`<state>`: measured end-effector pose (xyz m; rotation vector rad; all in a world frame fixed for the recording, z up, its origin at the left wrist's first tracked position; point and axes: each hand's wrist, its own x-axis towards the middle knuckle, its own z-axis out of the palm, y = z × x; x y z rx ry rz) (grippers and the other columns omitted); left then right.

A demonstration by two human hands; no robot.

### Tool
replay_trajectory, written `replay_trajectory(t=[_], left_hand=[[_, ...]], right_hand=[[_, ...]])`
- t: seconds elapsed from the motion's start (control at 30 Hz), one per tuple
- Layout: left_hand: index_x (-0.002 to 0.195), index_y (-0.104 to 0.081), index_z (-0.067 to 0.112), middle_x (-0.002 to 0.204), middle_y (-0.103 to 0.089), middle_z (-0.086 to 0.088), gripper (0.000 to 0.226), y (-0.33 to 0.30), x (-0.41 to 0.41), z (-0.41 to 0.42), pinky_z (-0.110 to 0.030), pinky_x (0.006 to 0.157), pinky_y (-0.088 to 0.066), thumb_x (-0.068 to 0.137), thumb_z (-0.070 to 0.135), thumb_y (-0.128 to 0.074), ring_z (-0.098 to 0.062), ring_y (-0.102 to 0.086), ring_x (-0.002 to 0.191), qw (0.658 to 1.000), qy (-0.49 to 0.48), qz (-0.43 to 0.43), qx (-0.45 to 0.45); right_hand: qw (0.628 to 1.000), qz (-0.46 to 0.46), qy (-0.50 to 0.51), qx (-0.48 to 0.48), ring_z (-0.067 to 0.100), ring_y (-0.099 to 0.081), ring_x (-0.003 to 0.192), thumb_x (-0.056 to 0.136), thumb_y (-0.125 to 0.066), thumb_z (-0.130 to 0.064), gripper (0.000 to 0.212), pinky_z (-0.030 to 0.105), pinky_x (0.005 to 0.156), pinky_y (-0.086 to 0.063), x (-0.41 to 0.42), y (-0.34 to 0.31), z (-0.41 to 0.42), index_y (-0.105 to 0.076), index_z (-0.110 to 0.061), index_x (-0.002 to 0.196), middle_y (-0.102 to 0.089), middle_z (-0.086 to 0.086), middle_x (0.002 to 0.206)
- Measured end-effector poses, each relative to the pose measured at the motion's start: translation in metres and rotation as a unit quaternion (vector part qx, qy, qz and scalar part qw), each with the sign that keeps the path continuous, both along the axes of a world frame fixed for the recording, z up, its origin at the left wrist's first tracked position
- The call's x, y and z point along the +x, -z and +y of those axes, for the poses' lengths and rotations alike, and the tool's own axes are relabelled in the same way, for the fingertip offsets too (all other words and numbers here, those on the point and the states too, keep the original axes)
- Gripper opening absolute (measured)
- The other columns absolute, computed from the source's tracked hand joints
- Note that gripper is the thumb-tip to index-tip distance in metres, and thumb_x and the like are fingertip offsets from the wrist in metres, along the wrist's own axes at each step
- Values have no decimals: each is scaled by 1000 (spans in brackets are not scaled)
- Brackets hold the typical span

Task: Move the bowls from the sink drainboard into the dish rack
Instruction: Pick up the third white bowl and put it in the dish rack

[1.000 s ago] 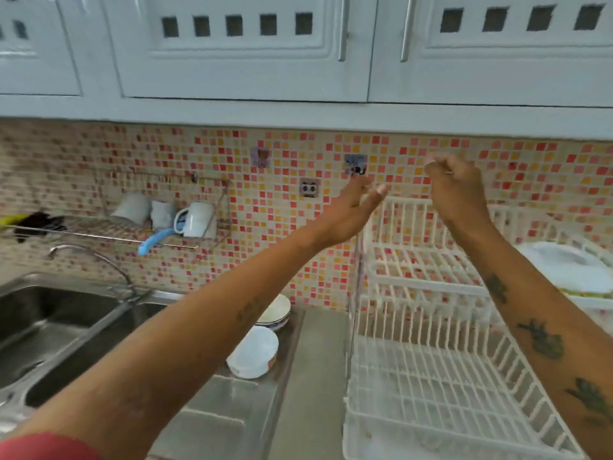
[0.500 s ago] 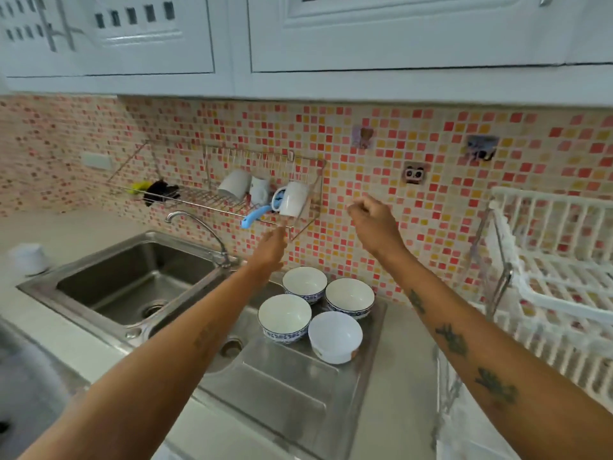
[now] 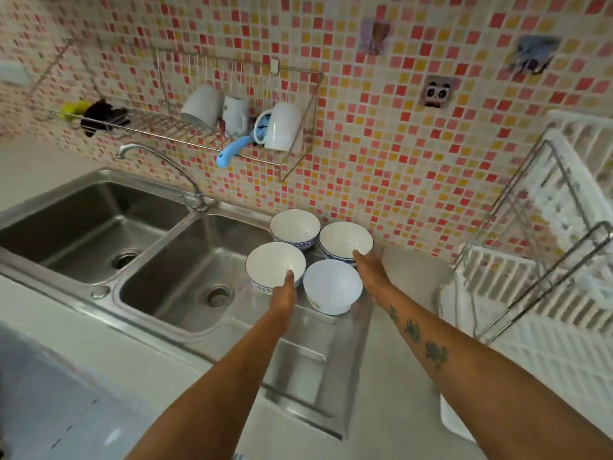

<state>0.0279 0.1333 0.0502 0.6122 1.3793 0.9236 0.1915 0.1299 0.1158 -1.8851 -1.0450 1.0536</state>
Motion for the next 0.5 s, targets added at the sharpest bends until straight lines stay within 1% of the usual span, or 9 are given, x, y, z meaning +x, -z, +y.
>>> replay_trajectory(t=[0.07,0.13,0.2,0.27,0.3,0.37,0.4,0.43,0.5], left_hand=[[145,-40,8,146,-44,-9,50,7,11,-3,-39,113,-29,103,35,-37,-30,-37,140,999,-20,-22,38],[138,-49,10,143,-50,-10,42,19,21,-1,-39,111,-32,102,30,-41,-30,-42,137,996,-29,-38,81],[132,-55,8,139,-56,-14,43,39,29,5,-44,112,-38,97,29,-48,-33,-49,131,992,-48,-48,109],[136,-50,2,140,-55,-18,46,53,37,10,-48,111,-39,97,26,-48,-34,-50,130,991,-53,-62,109],[139,-45,0,142,-52,-18,47,45,39,7,-46,110,-40,99,24,-46,-34,-50,130,989,-57,-74,117],[142,-39,0,141,-51,-16,44,42,41,7,-38,102,-43,102,19,-41,-30,-51,124,987,-60,-98,110],[142,-40,1,140,-51,-15,46,45,42,8,-37,100,-43,101,21,-43,-29,-52,123,987,-62,-99,106],[142,-41,5,140,-52,-14,51,51,44,10,-37,100,-44,98,28,-48,-30,-52,124,987,-67,-105,105],[140,-45,12,140,-54,-11,64,64,47,16,-39,102,-44,85,45,-49,-30,-53,126,988,-73,-112,81]], right_hand=[[1000,6,16,-13,27,-55,101,100,-36,-38,45,33,83,-42,2,15,-4,-55,-8,127,-59,17,128],[999,24,31,-33,33,-56,109,100,-34,-39,48,38,88,-44,1,24,-5,-55,-4,125,-58,18,127],[997,47,48,-38,35,-54,119,100,-35,-40,50,39,93,-44,0,32,-2,-54,0,125,-57,20,129],[995,74,63,-36,36,-51,125,100,-35,-40,52,39,97,-42,-1,36,1,-51,1,129,-54,22,135],[993,89,70,-38,35,-48,128,101,-35,-39,52,39,101,-40,-1,37,1,-47,1,133,-51,21,138],[989,116,79,-38,34,-45,131,102,-34,-37,52,37,105,-37,-1,40,3,-43,0,137,-50,20,135],[989,125,76,-37,33,-46,129,102,-34,-37,50,37,104,-37,-1,43,4,-43,-3,138,-52,17,129],[988,134,72,-37,32,-48,126,101,-34,-38,47,37,103,-38,-1,47,4,-45,-8,136,-52,12,124],[986,151,67,-32,28,-52,115,100,-36,-41,35,38,101,-40,-2,56,5,-50,-20,124,-56,10,128]])
